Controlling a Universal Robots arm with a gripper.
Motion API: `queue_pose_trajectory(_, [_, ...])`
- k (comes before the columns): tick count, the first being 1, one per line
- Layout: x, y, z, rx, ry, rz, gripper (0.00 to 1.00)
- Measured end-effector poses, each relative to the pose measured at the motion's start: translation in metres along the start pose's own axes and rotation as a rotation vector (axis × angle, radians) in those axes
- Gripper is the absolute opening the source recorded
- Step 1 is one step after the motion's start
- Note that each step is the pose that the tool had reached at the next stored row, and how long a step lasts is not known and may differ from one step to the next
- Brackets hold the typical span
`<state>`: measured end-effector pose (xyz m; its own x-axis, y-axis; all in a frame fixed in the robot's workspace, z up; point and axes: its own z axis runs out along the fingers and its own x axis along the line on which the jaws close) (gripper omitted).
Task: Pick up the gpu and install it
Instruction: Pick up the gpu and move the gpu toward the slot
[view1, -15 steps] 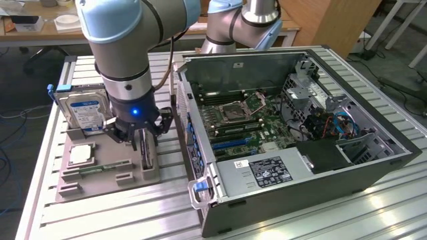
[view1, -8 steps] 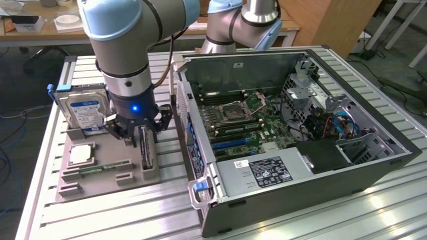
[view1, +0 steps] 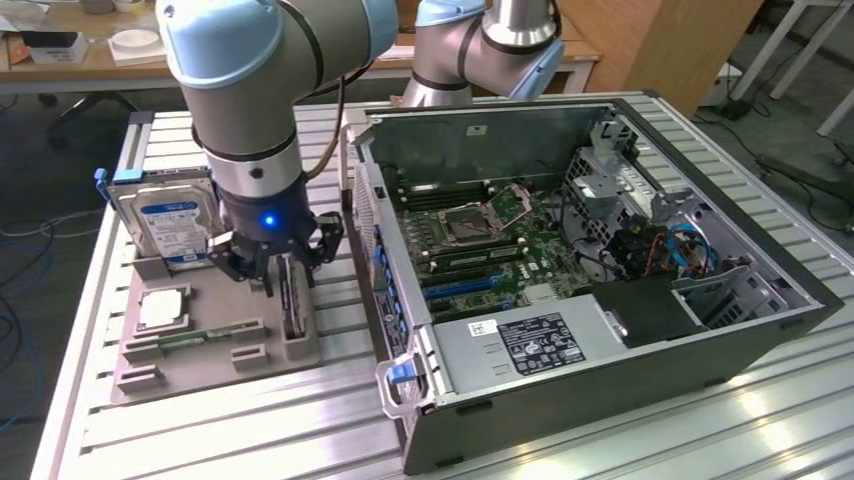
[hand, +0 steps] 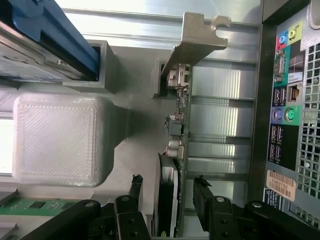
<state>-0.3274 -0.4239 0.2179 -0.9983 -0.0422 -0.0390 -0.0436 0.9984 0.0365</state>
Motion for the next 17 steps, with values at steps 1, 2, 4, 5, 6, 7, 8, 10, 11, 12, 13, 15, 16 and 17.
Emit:
queue_pose_trajectory(1, [0.0005,0.0001,0.0003,-0.0001,-0.0001,0.0,0.53])
queue_pose_trajectory(2, [0.0008,0.0001,0.0004,-0.0001,-0.0001,0.0,0.53])
queue_pose_trajectory(4, [0.002,0.0008,0.0012,-0.0002,-0.0002,0.0,0.53])
queue_pose_trajectory(5, [0.002,0.0007,0.0016,-0.0001,-0.0001,0.001,0.53])
queue_pose_trajectory(6, [0.002,0.0007,0.002,0.0001,-0.0001,0.005,0.53])
queue_pose_trajectory(7, [0.002,0.0007,0.0022,0.0004,-0.0002,0.01,0.53])
queue_pose_trajectory(8, [0.002,0.0006,0.0024,0.0007,-0.0005,0.018,0.53])
queue_pose_trajectory(10, [0.0021,0.0007,0.0028,0.0019,-0.0017,0.046,0.53])
queue_pose_trajectory(11, [0.0021,0.0007,0.0028,0.0023,-0.0021,0.058,0.53])
queue_pose_trajectory(12, [0.0021,0.0007,0.0028,0.0026,-0.0023,0.065,0.53])
queue_pose_trajectory(13, [0.0021,0.0007,0.0028,0.0027,-0.0023,0.067,0.53])
queue_pose_trajectory(15, [0.0021,0.0007,0.0029,0.0027,-0.0024,0.067,0.53])
queue_pose_trajectory(16, [0.0021,0.0007,0.0029,0.0027,-0.0024,0.067,0.53])
queue_pose_trajectory(17, [0.0021,0.0007,0.0029,0.0027,-0.0024,0.067,0.53])
